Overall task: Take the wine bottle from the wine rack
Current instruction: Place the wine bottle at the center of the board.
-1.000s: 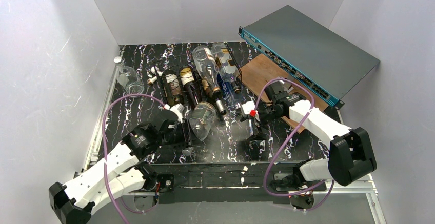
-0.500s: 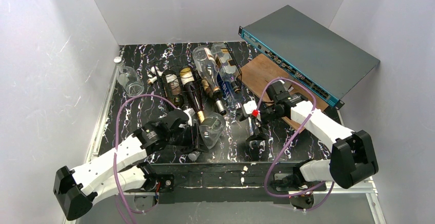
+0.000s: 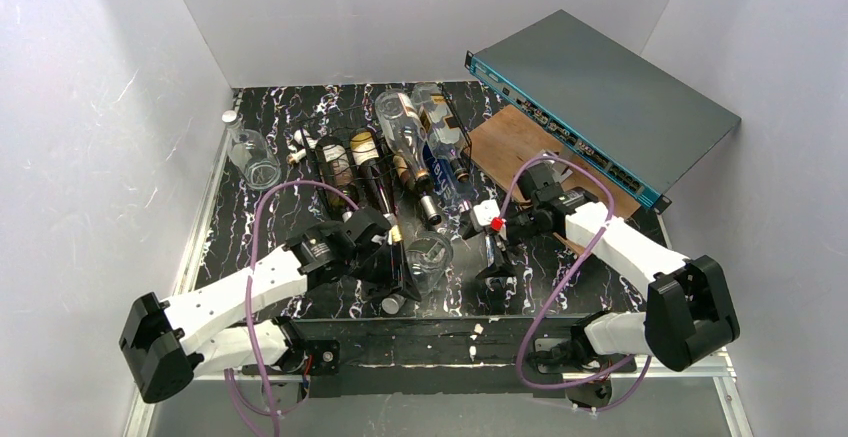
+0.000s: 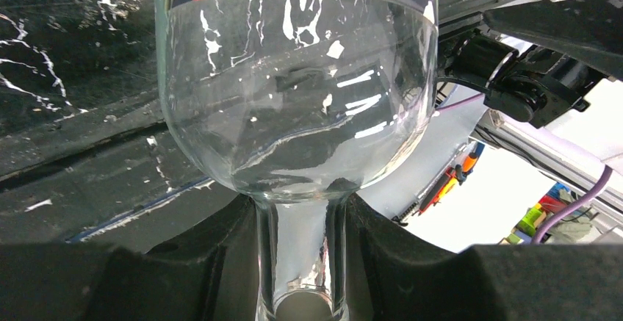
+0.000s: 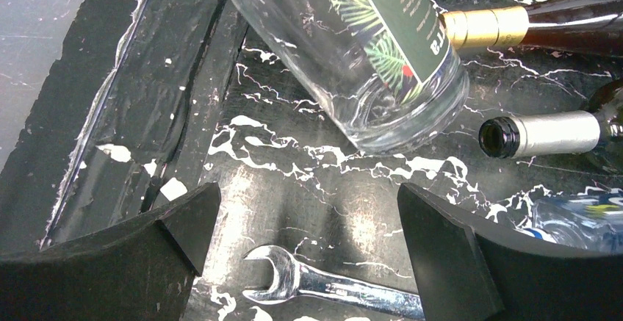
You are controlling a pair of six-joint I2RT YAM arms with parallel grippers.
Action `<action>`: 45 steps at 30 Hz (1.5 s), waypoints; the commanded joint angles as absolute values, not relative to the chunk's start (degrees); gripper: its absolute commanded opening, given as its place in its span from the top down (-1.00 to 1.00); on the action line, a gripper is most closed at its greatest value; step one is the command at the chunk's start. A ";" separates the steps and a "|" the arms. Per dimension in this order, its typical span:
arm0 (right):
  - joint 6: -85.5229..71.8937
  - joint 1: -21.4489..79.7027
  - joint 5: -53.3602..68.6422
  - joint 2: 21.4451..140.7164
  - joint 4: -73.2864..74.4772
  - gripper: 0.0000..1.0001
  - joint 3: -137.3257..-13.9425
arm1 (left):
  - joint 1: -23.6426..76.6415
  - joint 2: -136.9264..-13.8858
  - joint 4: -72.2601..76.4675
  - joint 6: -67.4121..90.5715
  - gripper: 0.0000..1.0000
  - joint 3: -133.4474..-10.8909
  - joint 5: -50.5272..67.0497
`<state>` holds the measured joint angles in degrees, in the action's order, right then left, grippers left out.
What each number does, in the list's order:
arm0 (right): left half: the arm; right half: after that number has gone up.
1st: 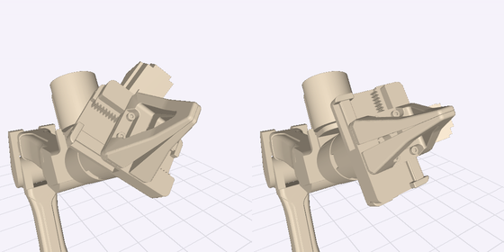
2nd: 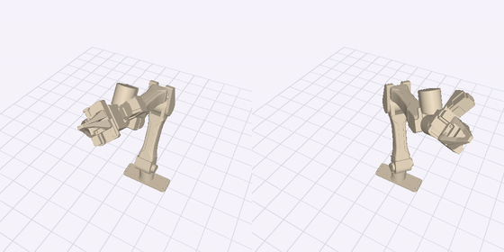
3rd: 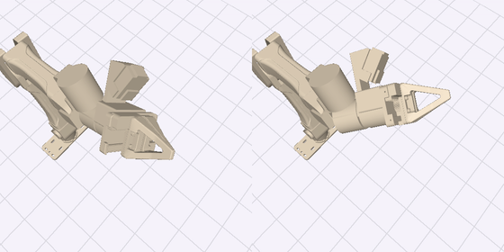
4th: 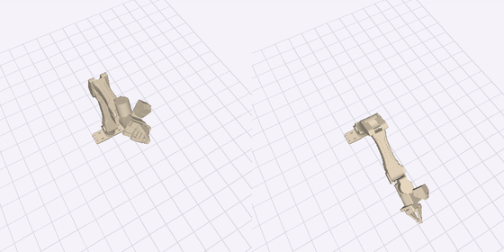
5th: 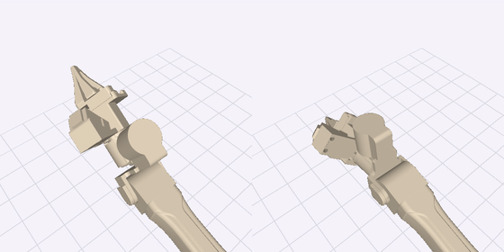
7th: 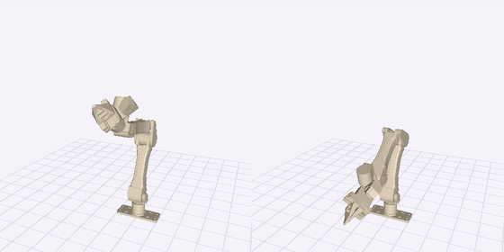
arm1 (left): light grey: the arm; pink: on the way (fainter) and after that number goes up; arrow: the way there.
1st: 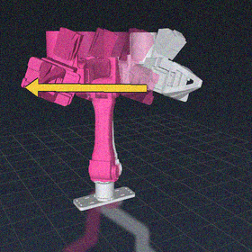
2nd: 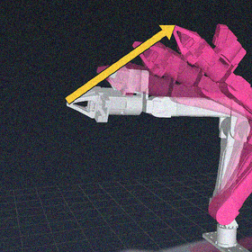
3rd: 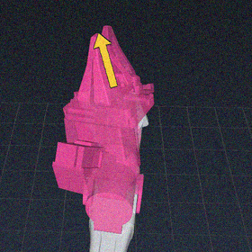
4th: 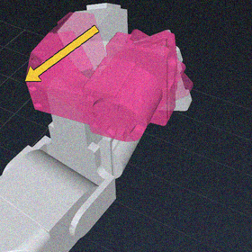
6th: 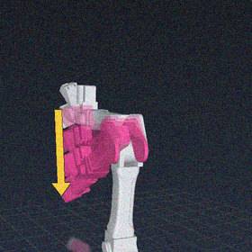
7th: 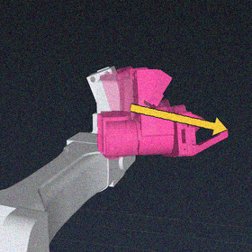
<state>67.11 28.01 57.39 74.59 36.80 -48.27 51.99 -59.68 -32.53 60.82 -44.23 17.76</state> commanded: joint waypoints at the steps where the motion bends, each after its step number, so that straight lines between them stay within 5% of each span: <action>1: 62.65 29.78 57.99 72.65 29.96 -1.00 -46.68 | 52.60 -60.01 -24.79 61.94 1.00 -50.58 22.67; 16: 55.71 35.26 51.34 72.66 19.32 -1.00 -43.26 | 52.93 -69.75 -25.57 63.65 0.94 -57.12 28.57; 41: 57.48 35.81 49.48 74.21 19.77 -1.00 -42.54 | 52.78 -72.98 -24.25 61.78 -0.04 -59.99 29.34; 45: 57.48 35.80 49.57 74.48 19.86 -1.00 -42.60 | 52.36 -72.72 -23.60 61.61 -0.06 -59.40 29.27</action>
<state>57.19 35.33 47.68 73.63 19.75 -43.24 52.64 -74.74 -27.40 62.96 -57.30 26.98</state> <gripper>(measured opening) 1.001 0.532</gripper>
